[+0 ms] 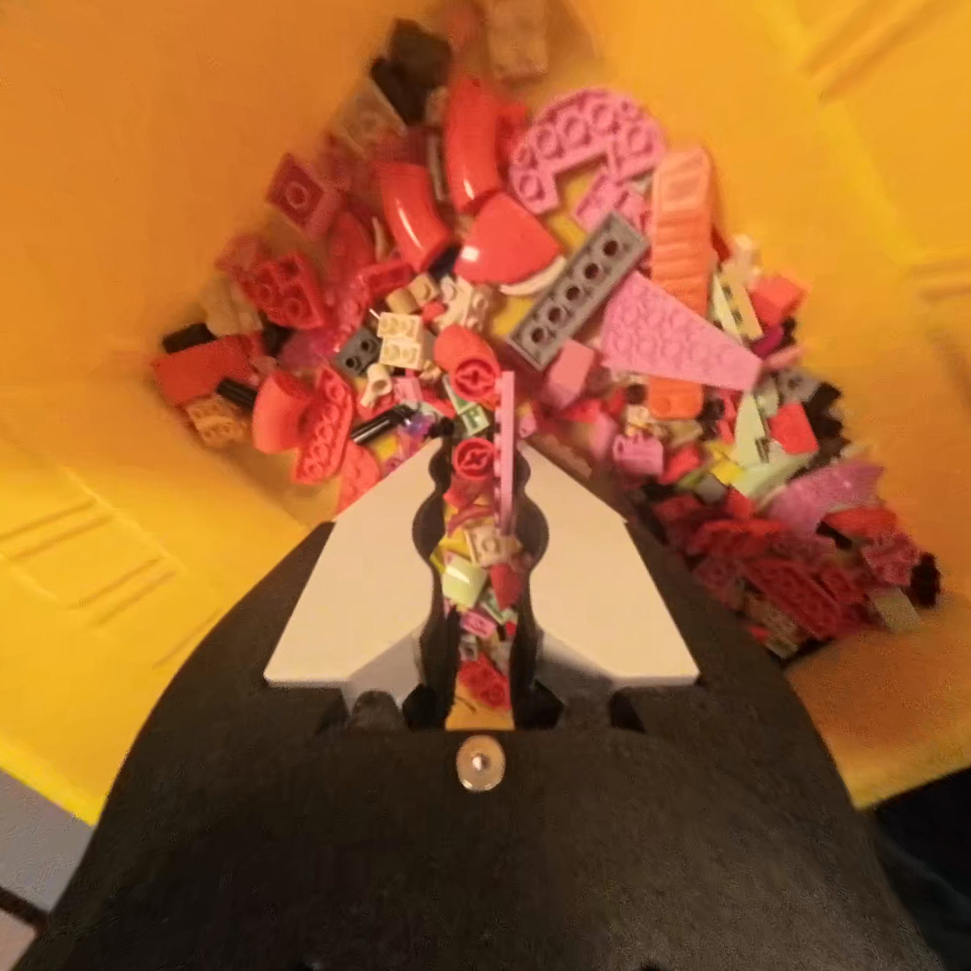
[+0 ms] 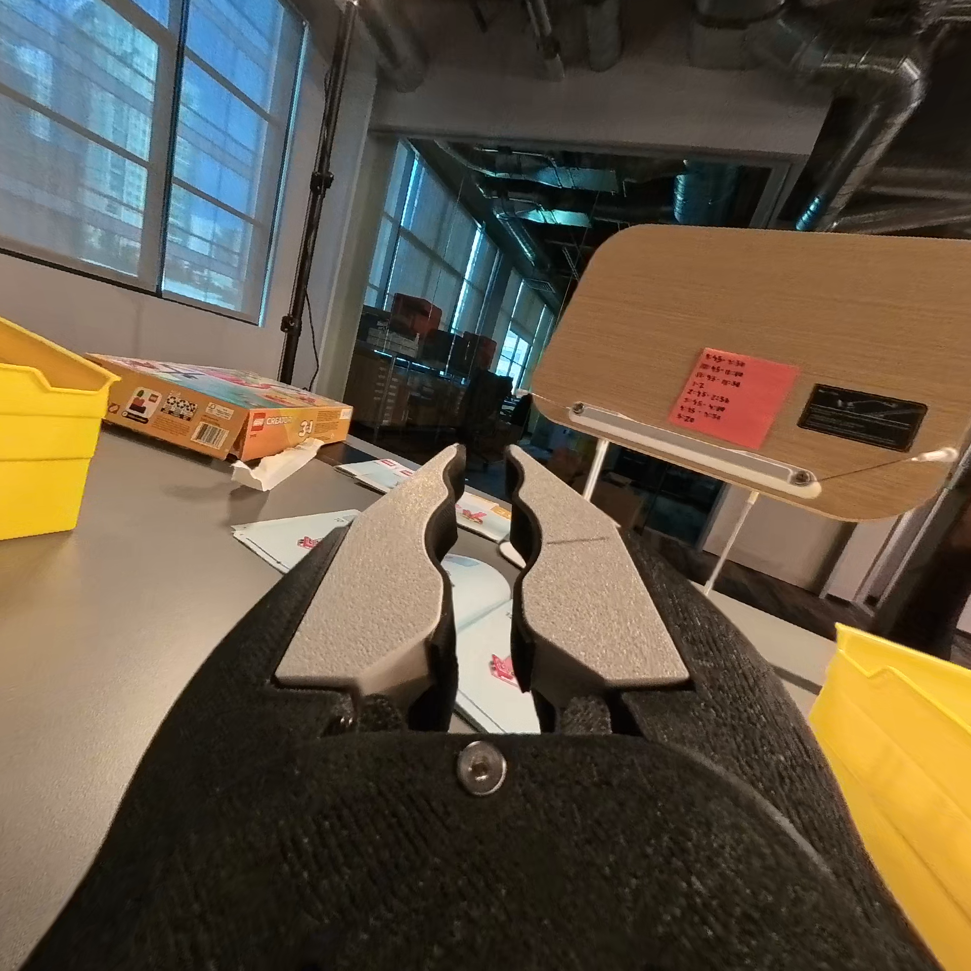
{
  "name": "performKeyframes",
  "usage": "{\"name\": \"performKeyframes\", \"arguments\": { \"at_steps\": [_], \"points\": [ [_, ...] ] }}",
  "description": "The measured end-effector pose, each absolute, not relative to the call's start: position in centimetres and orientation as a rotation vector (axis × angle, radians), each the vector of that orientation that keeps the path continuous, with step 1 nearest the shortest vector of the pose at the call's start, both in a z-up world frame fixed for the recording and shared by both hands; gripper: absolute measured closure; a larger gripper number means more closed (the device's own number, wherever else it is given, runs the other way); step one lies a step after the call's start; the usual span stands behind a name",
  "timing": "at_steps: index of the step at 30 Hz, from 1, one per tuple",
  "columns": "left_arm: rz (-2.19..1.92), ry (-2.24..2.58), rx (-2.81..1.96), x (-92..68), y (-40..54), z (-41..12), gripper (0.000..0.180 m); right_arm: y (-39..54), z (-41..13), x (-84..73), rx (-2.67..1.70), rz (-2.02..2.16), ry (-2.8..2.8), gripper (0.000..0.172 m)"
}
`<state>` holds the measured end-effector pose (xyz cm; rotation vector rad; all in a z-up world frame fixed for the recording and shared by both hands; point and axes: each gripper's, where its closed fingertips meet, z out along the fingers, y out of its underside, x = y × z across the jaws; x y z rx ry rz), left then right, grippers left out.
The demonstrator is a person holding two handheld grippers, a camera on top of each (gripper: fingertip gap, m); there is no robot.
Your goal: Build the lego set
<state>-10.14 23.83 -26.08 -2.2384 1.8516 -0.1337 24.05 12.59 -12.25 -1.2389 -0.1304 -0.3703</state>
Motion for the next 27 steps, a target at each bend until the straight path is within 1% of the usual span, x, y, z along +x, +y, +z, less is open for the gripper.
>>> {"name": "performKeyframes", "arguments": {
  "at_steps": [5, 6, 7, 10, 14, 16, 20, 21, 23, 27],
  "points": [
    [-0.226, 1.64, -2.313, -9.5, 25.8, -25.0, 0.16, 12.6, -12.2, 23.8, -1.236, -0.393, -0.147, 0.161],
    [-0.231, 1.618, -2.295, -9.5, 25.6, -24.3, 0.153, 12.5, -12.2, 23.9, -1.235, -0.392, -0.138, 0.161],
    [-0.236, 1.625, -2.274, -9.6, 25.1, -23.8, 0.14, 12.5, -12.2, 24.1, -1.236, -0.388, -0.129, 0.161],
    [-0.202, 1.742, -2.213, -10.6, 22.9, -22.9, 0.136, 12.6, -12.4, 24.7, -1.245, -0.375, -0.096, 0.161],
    [-0.118, 1.88, -2.19, -12.7, 20.9, -23.1, 0.147, 12.6, -12.4, 24.7, -1.249, -0.38, -0.094, 0.161],
    [-0.093, 1.95, -2.216, -13.9, 20.1, -23.7, 0.16, 12.6, -12.4, 24.8, -1.248, -0.381, -0.091, 0.161],
    [-0.087, 2.047, -2.289, -15.7, 18.9, -25.3, 0.167, 12.6, -12.4, 24.9, -1.249, -0.378, -0.083, 0.161],
    [-0.059, 2.057, -2.259, -15.8, 19.2, -25.5, 0.177, 12.6, -12.4, 24.9, -1.249, -0.378, -0.083, 0.161],
    [0.003, 2.082, -2.214, -15.7, 19.6, -25.5, 0.18, 12.6, -12.4, 24.9, -1.25, -0.38, -0.085, 0.161],
    [0.099, 2.073, -2.186, -15.0, 21.4, -26.0, 0.18, 12.6, -12.4, 25.0, -1.25, -0.374, -0.078, 0.161]
  ]
}}
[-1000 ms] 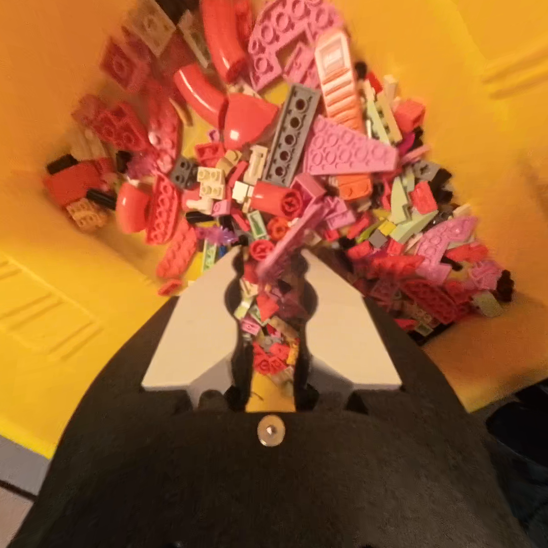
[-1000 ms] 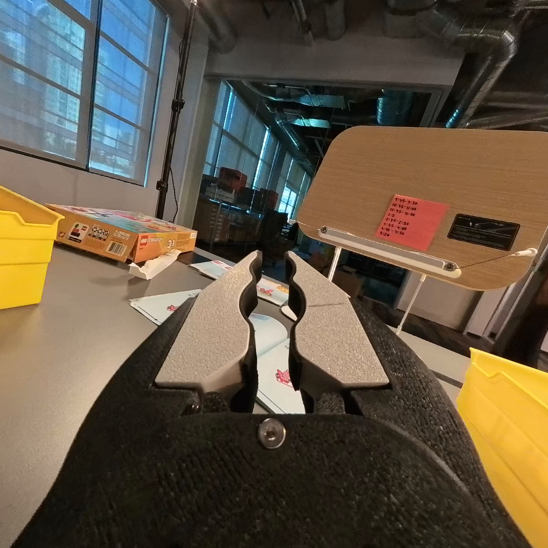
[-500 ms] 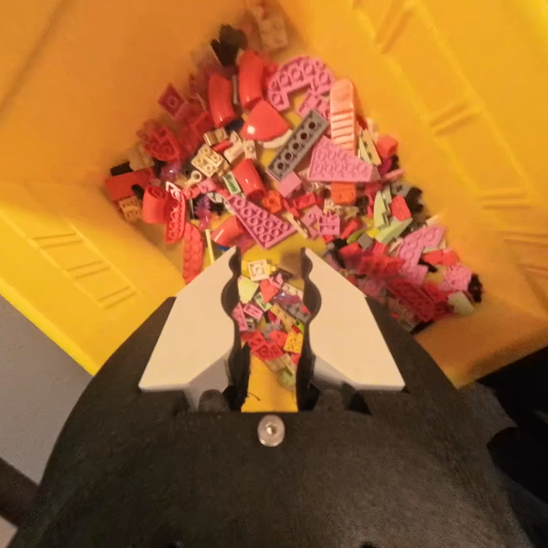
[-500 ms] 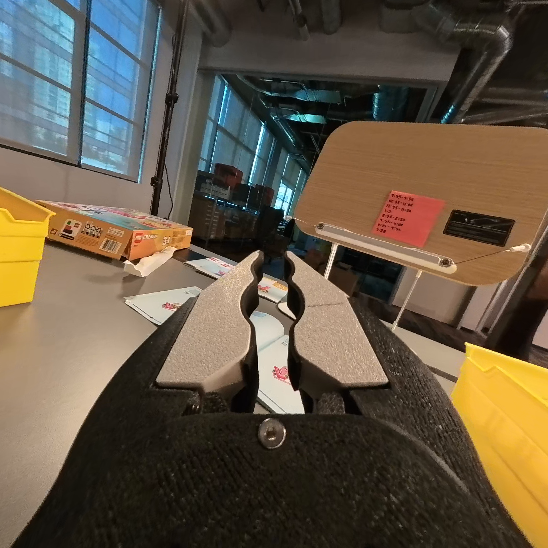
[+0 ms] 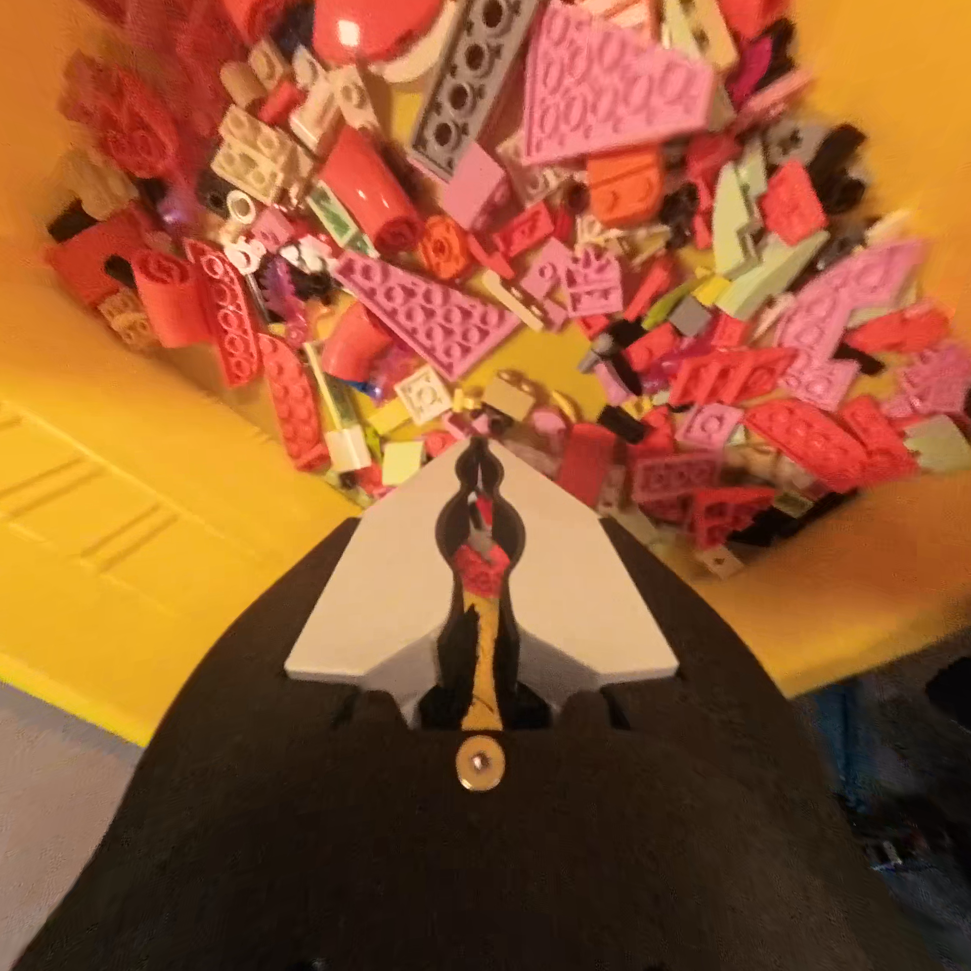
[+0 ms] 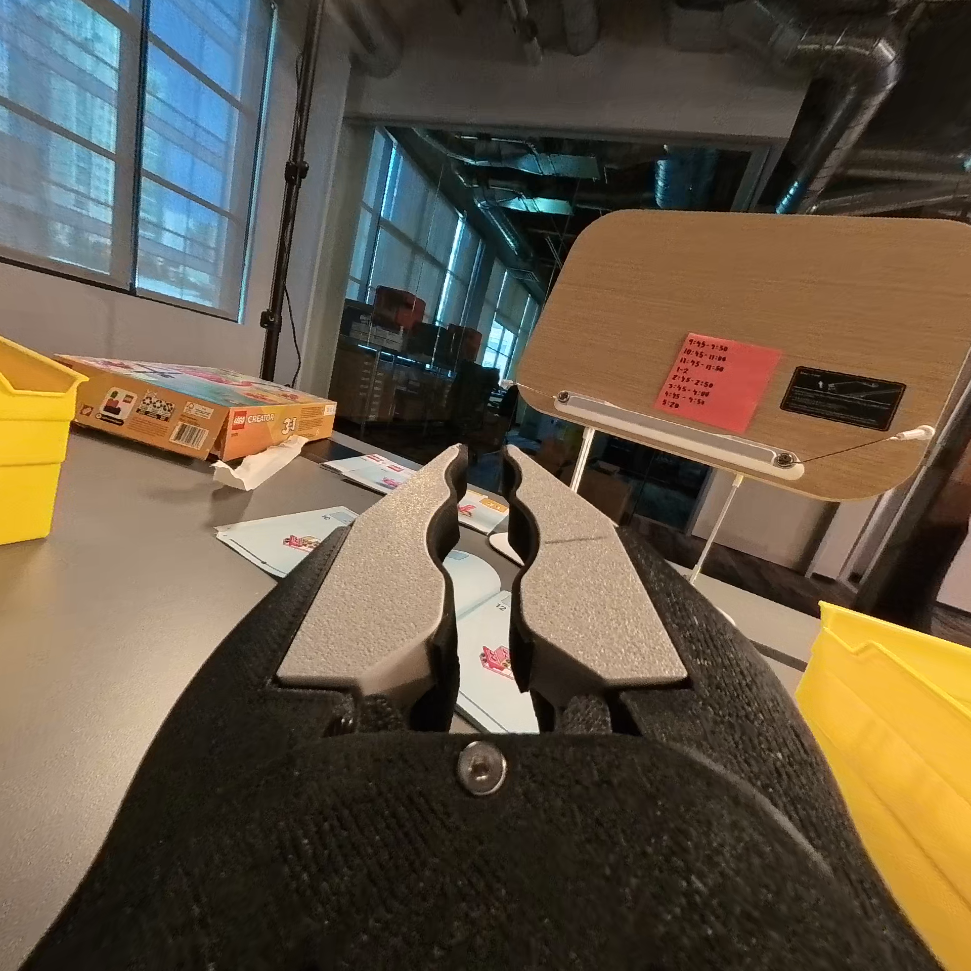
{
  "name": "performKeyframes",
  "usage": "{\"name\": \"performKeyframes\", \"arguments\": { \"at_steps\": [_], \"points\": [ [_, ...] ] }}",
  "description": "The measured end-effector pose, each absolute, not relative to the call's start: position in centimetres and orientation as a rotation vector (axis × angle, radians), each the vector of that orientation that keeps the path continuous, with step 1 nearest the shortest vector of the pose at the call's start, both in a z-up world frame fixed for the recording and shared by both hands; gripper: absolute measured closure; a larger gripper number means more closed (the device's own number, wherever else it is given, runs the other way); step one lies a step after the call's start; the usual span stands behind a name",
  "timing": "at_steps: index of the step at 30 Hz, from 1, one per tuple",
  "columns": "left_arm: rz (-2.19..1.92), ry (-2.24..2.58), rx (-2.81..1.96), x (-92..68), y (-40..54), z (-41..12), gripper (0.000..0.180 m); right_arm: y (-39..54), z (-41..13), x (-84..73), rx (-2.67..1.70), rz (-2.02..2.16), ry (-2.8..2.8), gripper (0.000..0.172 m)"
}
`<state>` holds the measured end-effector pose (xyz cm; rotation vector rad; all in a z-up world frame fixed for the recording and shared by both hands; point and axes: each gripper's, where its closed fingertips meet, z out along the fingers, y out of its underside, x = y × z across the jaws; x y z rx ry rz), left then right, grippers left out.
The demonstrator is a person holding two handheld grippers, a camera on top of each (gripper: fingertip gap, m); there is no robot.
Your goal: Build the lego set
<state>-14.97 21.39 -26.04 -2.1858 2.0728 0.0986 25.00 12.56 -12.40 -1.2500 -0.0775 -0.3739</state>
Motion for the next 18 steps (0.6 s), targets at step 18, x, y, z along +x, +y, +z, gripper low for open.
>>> {"name": "performKeyframes", "arguments": {
  "at_steps": [18],
  "points": [
    [-0.324, 1.873, -2.335, -11.8, 20.0, -25.4, 0.18, 12.4, -12.4, 25.2, -1.249, -0.375, -0.069, 0.164]
  ]
}}
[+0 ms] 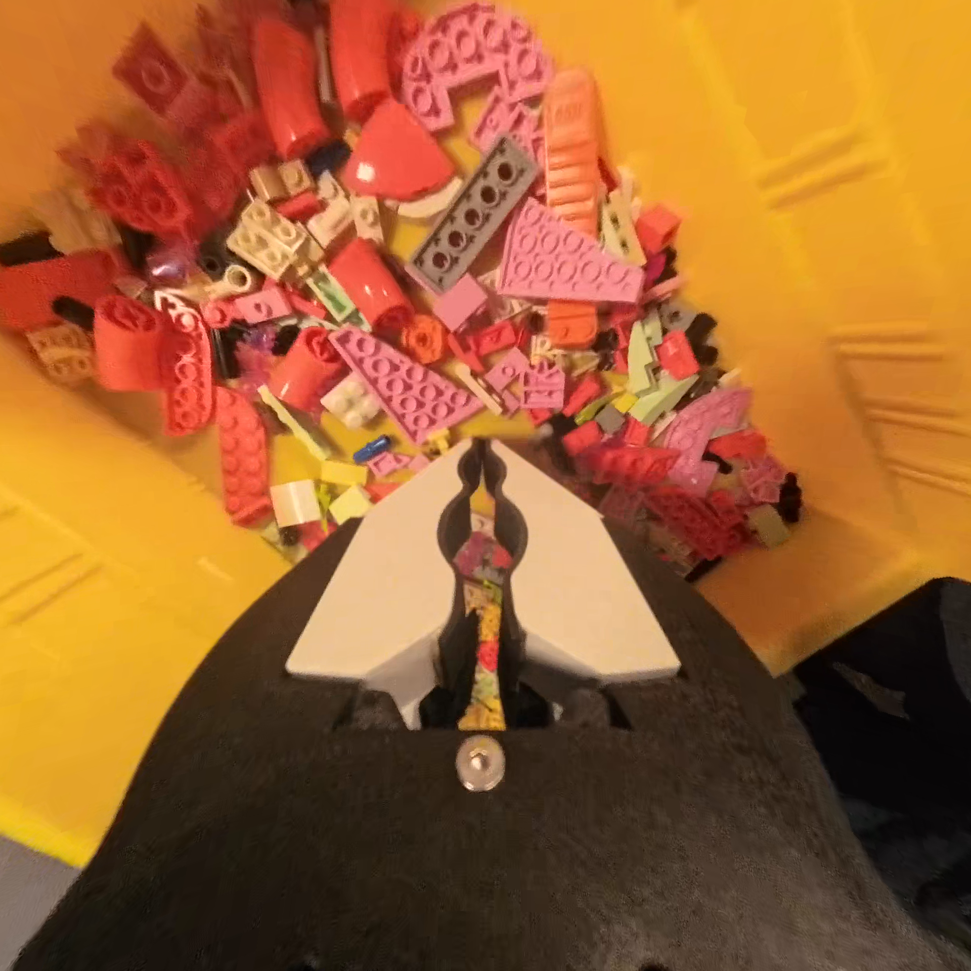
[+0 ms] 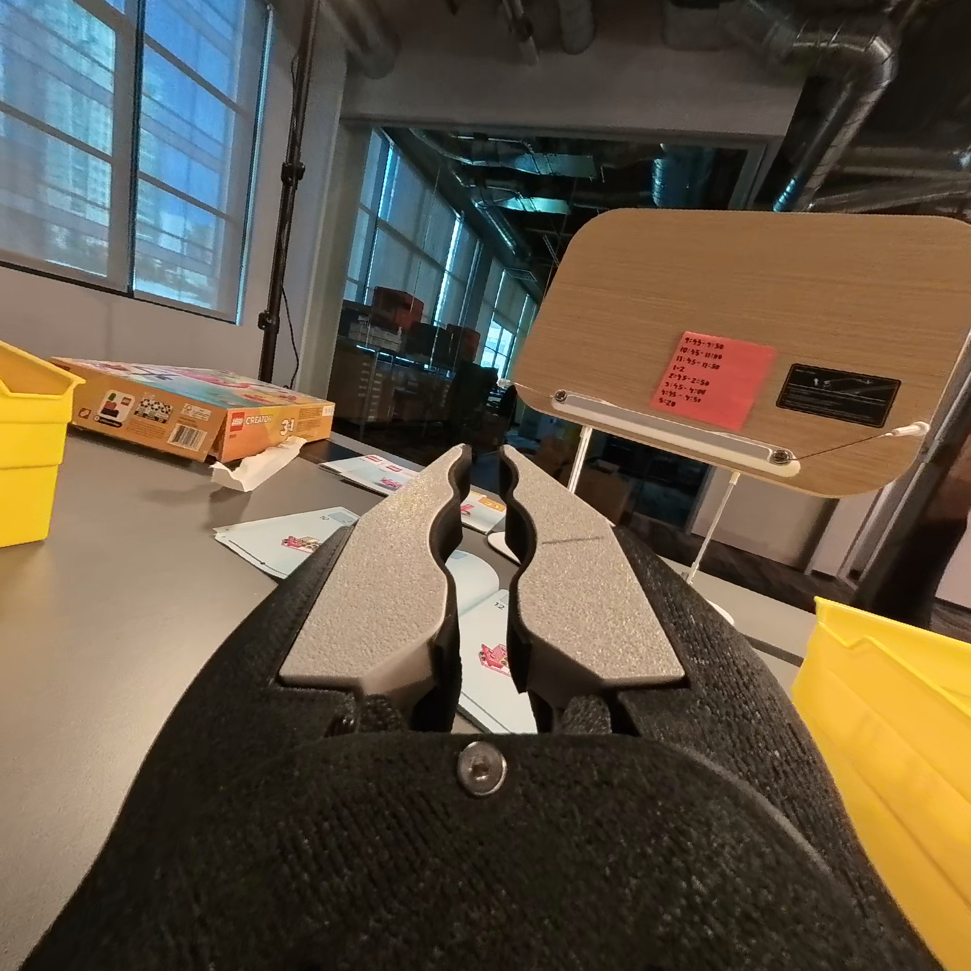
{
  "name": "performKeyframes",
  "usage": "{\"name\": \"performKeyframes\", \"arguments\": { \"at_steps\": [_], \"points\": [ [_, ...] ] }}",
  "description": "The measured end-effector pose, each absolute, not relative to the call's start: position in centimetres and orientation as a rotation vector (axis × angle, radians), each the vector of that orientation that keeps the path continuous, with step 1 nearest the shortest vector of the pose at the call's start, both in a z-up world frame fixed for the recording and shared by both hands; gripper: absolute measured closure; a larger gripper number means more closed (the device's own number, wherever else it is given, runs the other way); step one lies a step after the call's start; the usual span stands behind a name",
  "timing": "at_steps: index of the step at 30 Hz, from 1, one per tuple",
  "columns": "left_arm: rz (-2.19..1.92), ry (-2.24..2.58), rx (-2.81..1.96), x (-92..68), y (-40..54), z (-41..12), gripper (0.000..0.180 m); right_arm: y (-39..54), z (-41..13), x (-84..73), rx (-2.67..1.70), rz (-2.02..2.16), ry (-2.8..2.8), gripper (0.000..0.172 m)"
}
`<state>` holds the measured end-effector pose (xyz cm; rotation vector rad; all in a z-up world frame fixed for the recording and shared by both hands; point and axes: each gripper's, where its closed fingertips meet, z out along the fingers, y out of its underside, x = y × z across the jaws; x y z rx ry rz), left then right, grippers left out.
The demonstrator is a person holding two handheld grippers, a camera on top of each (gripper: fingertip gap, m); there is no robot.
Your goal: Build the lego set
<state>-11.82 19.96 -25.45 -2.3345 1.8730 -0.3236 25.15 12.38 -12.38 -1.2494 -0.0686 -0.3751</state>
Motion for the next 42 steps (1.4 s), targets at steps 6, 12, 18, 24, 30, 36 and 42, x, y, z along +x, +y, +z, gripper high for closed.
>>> {"name": "performKeyframes", "arguments": {
  "at_steps": [6, 12, 18, 24, 30, 36, 42],
  "points": [
    [-0.176, 1.886, -2.306, -14.0, 20.3, -24.8, 0.168, 12.5, -12.4, 25.1, -1.253, -0.374, -0.073, 0.164],
    [-0.158, 1.994, -2.32, -15.0, 19.6, -25.7, 0.149, 12.5, -12.5, 24.9, -1.254, -0.368, -0.078, 0.164],
    [-0.077, 1.989, -2.162, -13.2, 21.0, -25.2, 0.16, 12.5, -12.6, 25.1, -1.261, -0.381, -0.071, 0.164],
    [-0.16, 2.252, -2.12, -16.4, 16.6, -23.8, 0.137, 12.7, -12.7, 24.9, -1.271, -0.405, -0.087, 0.165],
    [0.001, 2.39, -2.041, -17.8, 15.5, -26.0, 0.128, 12.7, -12.8, 25.3, -1.279, -0.405, -0.066, 0.164],
    [0.002, 2.328, -1.99, -16.6, 17.0, -26.1, 0.16, 12.4, -12.9, 25.0, -1.28, -0.408, -0.073, 0.164],
    [0.224, 2.154, -1.936, -14.8, 21.0, -25.6, 0.161, 12.1, -12.5, 24.7, -1.252, -0.385, -0.078, 0.16]
  ]
}}
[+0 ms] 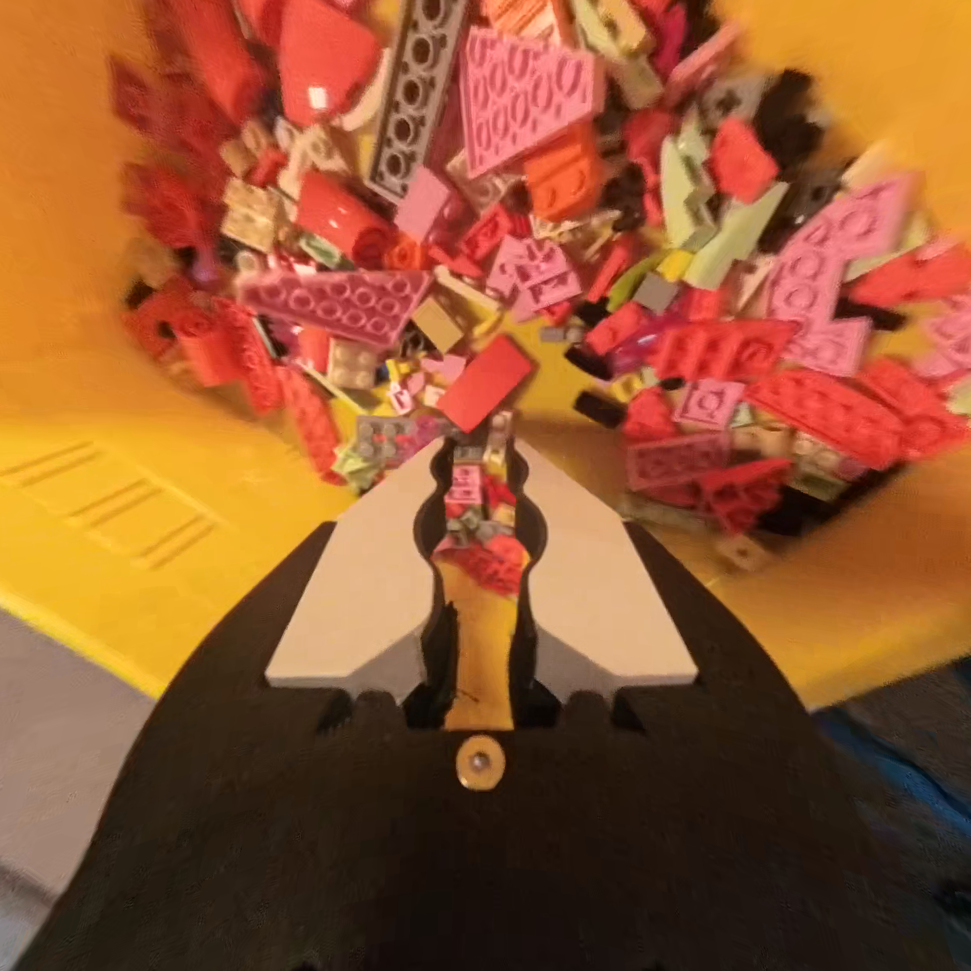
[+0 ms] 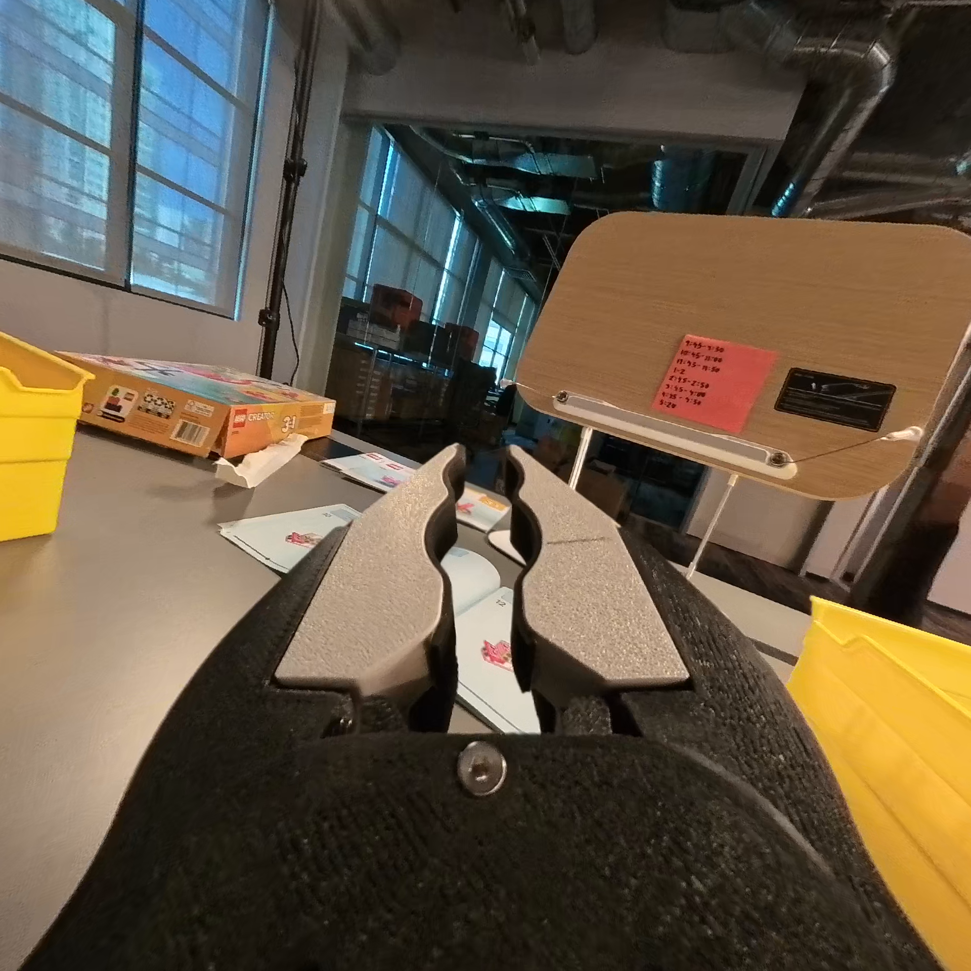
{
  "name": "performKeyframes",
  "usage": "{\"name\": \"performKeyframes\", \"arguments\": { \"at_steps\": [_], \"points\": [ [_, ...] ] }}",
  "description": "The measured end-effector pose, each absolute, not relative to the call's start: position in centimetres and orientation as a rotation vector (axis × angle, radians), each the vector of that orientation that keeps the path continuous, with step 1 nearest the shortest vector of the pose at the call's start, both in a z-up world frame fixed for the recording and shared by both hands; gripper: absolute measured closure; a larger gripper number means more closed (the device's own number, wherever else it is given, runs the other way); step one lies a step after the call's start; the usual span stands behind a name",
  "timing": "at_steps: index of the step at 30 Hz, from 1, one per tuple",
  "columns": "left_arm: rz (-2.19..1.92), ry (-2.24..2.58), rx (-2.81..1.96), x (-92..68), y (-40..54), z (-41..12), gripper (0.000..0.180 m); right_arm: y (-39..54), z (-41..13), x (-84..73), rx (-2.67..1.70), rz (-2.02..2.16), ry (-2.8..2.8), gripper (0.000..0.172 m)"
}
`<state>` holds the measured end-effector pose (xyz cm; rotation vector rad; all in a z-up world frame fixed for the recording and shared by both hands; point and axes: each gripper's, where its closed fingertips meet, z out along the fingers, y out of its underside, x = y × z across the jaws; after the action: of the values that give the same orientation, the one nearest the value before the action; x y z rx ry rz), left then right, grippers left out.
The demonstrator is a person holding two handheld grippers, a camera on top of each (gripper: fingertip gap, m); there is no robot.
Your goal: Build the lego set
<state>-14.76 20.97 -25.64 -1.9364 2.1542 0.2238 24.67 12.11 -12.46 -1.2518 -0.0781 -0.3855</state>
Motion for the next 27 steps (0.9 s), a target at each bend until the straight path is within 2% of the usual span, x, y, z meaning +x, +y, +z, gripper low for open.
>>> {"name": "performKeyframes", "arguments": {
  "at_steps": [1, 3, 8, 10, 13, 18, 20, 24, 27],
  "points": [
    [0.285, 2.183, -1.854, -14.6, 21.2, -25.4, 0.161, 12.1, -12.5, 24.7, -1.252, -0.385, -0.077, 0.16],
    [0.233, 2.244, -1.81, -14.3, 20.2, -25.3, 0.146, 11.9, -12.3, 24.7, -1.242, -0.388, -0.073, 0.158],
    [-0.44, 2.328, -1.93, -13.1, 14.0, -22.9, 0.109, 11.5, -12.0, 24.5, -1.225, -0.406, -0.081, 0.152],
    [-0.401, 2.389, -1.918, -13.3, 13.5, -23.4, 0.1, 11.4, -11.9, 24.5, -1.217, -0.421, -0.085, 0.15],
    [-0.191, 2.47, -1.84, -13.6, 13.7, -25.2, 0.095, 11.3, -11.7, 25.0, -1.214, -0.437, -0.052, 0.137],
    [-0.142, 2.435, -1.773, -12.0, 13.8, -26.3, 0.068, 11.2, -11.6, 25.5, -1.209, -0.426, -0.02, 0.132],
    [-0.138, 2.388, -1.772, -11.7, 14.7, -26.5, 0.073, 11.3, -11.7, 25.5, -1.214, -0.431, -0.026, 0.132],
    [-0.171, 2.332, -1.806, -11.4, 15.8, -26.8, 0.061, 11.3, -11.7, 25.5, -1.218, -0.437, -0.024, 0.133],
    [-0.202, 2.241, -1.875, -11.1, 17.0, -26.8, 0.063, 11.5, -11.9, 25.7, -1.226, -0.442, -0.018, 0.134]
  ]
}}
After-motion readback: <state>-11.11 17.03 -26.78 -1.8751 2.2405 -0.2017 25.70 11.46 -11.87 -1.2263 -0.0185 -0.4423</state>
